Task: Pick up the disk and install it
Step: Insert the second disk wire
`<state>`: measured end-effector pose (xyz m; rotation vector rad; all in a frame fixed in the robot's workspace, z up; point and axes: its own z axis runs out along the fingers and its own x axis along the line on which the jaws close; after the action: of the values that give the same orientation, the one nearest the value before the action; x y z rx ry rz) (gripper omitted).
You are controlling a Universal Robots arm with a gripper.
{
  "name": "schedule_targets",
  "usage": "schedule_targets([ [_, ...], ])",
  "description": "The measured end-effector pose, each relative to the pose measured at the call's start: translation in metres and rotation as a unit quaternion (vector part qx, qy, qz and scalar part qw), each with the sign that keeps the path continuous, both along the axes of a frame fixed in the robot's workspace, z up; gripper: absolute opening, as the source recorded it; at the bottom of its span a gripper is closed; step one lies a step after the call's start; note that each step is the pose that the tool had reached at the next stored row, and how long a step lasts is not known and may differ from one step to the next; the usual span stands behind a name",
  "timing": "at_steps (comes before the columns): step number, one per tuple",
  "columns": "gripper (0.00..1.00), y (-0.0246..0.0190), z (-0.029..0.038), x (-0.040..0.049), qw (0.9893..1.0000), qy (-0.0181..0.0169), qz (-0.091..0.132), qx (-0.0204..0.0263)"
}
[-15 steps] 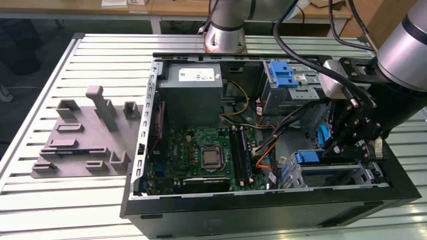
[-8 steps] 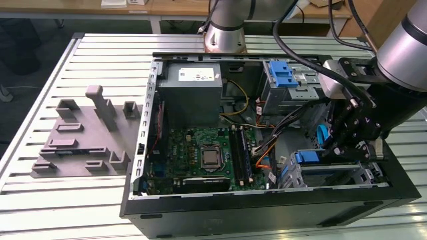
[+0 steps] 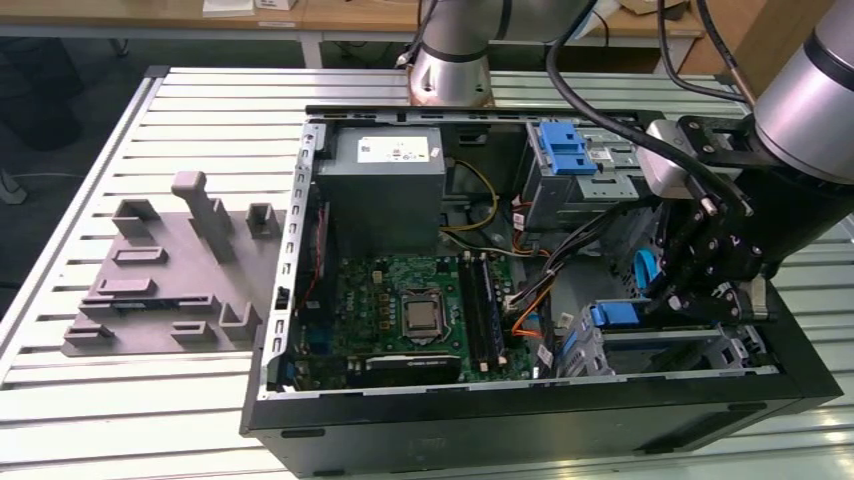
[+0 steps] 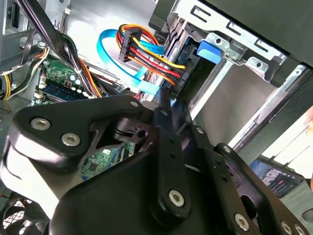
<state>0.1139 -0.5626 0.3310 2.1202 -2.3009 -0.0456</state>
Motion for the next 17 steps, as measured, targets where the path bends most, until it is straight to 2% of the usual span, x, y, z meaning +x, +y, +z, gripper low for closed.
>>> schedule_targets([
  [2, 0.24, 0.0000, 0.0000, 0.0000, 1.0000, 0.0000, 0.000, 0.0000],
  [3, 0.31, 0.0000, 0.0000, 0.0000, 1.0000, 0.0000, 0.000, 0.0000],
  [10, 0.31, 0.0000, 0.0013, 0.0000, 1.0000, 0.0000, 0.000, 0.0000],
  [17, 0.31, 0.0000, 0.0077, 0.0000, 1.0000, 0.0006, 0.000, 0.0000],
])
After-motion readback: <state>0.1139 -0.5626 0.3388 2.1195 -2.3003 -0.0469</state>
